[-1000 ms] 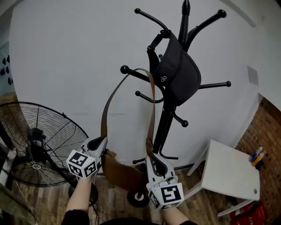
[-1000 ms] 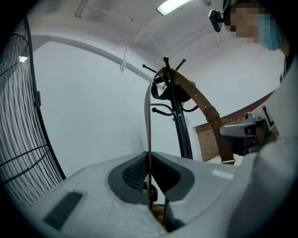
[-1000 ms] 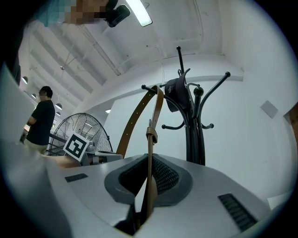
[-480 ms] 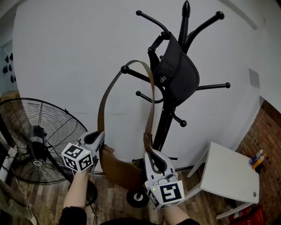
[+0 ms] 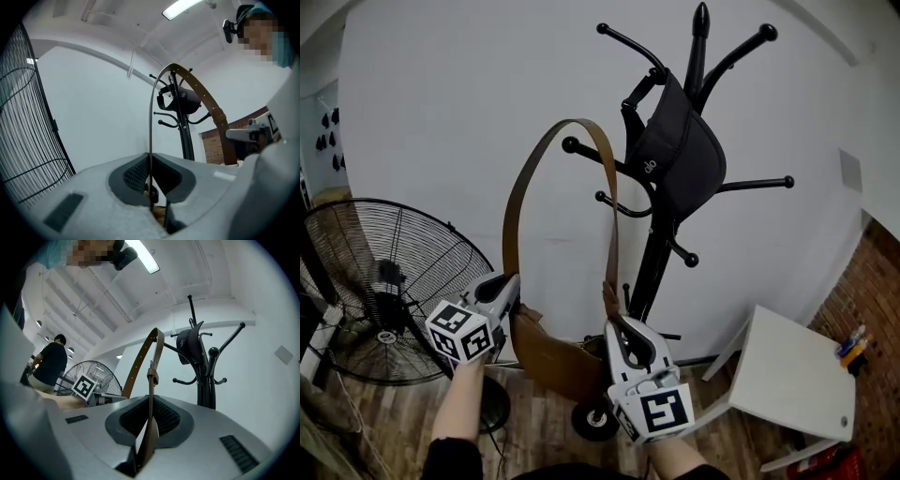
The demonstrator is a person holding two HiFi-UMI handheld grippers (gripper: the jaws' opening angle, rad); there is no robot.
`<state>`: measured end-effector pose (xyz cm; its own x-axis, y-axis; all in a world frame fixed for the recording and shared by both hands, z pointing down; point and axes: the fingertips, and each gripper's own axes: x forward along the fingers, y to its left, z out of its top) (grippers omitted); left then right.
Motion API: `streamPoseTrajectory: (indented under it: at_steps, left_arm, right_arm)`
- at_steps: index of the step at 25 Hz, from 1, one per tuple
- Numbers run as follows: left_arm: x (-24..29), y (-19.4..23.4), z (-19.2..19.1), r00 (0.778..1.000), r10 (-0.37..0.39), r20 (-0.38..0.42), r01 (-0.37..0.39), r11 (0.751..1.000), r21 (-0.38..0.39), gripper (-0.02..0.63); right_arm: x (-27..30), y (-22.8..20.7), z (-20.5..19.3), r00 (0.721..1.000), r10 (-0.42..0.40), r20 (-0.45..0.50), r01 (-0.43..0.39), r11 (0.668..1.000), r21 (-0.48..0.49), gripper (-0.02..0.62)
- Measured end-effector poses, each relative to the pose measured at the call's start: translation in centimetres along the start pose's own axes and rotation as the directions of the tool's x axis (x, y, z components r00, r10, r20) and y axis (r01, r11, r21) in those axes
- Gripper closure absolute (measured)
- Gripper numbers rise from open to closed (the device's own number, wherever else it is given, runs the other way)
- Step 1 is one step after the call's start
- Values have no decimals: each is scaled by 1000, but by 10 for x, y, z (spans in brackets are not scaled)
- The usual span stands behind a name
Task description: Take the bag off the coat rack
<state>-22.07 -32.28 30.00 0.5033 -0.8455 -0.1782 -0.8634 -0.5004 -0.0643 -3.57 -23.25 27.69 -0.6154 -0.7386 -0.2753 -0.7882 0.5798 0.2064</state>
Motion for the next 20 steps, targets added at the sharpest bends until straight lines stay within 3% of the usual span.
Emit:
streamPoseTrajectory:
  at_steps: [9, 20]
  left_arm:
    - [-17, -21, -7, 999, 33, -21, -33, 999, 10, 589]
    - [-45, -50, 12, 989, 138, 44, -140, 990, 34, 589]
  right_arm:
    - [-23, -4, -10, 1000, 14, -14, -13, 999, 37, 571]
    - [-48, -16, 4, 998, 42, 36, -44, 997, 67, 571]
